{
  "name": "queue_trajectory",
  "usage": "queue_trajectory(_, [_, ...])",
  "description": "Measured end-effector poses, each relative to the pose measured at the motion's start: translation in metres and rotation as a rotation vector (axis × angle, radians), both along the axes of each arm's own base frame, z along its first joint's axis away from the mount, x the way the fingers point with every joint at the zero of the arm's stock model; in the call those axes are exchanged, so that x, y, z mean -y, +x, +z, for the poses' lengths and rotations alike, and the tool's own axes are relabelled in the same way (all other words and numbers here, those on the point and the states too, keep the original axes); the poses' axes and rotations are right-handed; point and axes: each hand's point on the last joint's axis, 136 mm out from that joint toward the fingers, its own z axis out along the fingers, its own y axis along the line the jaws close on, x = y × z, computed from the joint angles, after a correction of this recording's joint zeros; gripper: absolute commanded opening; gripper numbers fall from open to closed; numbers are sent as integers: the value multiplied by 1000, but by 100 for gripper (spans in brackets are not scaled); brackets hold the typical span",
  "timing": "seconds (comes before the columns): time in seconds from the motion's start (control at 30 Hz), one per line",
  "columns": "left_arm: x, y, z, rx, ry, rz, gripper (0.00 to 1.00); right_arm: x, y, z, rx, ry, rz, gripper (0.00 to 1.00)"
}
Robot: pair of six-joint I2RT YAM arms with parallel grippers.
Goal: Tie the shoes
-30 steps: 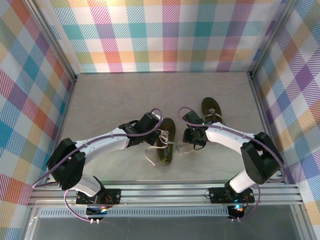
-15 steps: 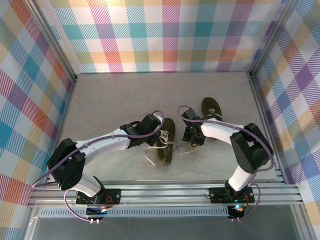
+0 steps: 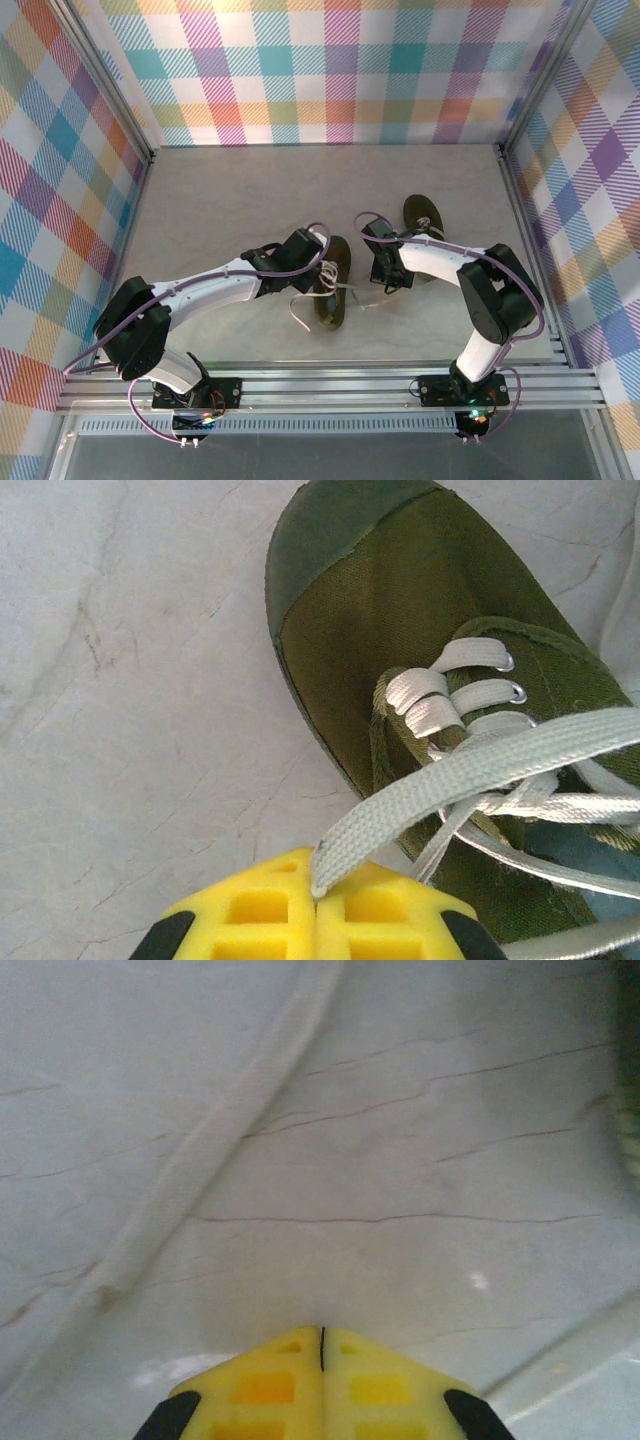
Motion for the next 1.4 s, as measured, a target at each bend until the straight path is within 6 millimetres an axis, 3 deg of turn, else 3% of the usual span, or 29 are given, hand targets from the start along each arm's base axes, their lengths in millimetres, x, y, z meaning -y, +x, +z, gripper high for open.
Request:
queue_trajectory(0.6, [-2,0,-1,33,55,-18,0,46,-7,12,-26,-273,8,0])
queue_trajectory(0.63, [-1,0,-3,30,62,-21,0,47,-7,12,-28,-281,9,3])
queue_trajectory(0.73, [-1,-2,-8,20,81,-30,0,48,-8,14,-28,-285,14,29])
queue_trajectory(0.83, [-1,-6,-11,10,93,-38,0,41,-5,26,21,-237,16,33])
queue_trajectory(0.97, [-1,-6,-11,9,96,-40,0,9,-5,63,167,-14,41,25])
queue_trajectory(1.07, [-1,-6,-11,9,96,-40,0,-32,-10,86,238,259,71,21])
queue_trajectory(1.17, [-2,-6,-11,9,96,-40,0,-75,-19,89,206,465,118,21])
queue_trajectory(1.27, [-1,-6,-11,9,96,-40,0,-108,-28,83,135,558,170,22])
queue_trajectory(1.4, [-1,-6,-11,9,96,-40,0,-135,-36,80,78,609,215,23])
